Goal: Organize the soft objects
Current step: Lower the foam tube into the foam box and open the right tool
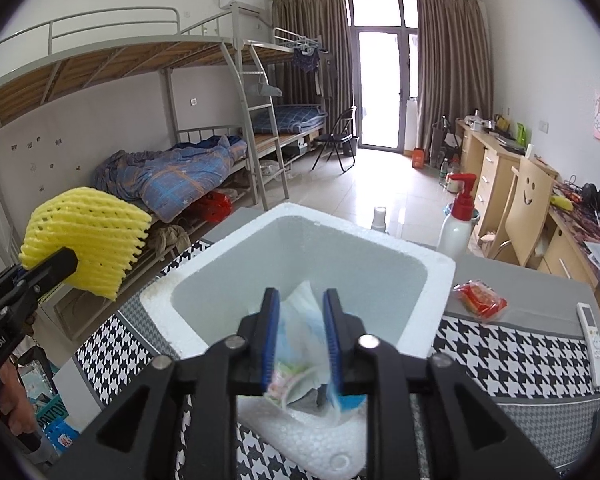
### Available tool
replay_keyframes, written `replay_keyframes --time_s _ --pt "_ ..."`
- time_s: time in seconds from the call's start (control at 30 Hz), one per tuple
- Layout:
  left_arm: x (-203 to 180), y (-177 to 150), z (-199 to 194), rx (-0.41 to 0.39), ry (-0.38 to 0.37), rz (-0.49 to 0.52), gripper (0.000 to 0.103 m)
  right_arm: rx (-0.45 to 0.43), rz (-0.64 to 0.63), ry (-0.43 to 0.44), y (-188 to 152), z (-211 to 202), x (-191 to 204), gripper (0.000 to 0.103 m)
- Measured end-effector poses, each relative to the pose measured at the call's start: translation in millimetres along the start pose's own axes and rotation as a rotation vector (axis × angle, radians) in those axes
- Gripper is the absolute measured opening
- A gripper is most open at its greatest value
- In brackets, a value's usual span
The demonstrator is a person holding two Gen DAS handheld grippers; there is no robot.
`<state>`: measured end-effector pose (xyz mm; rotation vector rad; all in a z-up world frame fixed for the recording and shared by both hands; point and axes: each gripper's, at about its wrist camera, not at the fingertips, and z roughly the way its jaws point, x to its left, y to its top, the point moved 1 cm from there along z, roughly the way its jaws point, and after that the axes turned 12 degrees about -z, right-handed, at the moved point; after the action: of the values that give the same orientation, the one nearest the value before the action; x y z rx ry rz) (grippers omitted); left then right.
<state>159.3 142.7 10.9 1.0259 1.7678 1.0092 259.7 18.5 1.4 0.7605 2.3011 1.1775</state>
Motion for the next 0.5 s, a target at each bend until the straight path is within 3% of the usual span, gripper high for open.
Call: replay_keyframes --time_s 0.03,0.13,0.5 --pt "1.9 -0.5 0.4 0.0 0.0 0.0 0.019 -0.001 -0.001 0.004 -0.1 -0.1 0.4 0.053" --pt "1.9 -1.7 2.7 0.005 0.0 -0.001 0.019 -0.033 -0.008 -0.009 -0.3 -6.3 1.6 0.077" --pt "-5.2 0.6 1.1 -0.003 -0.006 0.006 0.019 -0.075 -0.032 0.0 -4.8 -22.5 4.2 0.08"
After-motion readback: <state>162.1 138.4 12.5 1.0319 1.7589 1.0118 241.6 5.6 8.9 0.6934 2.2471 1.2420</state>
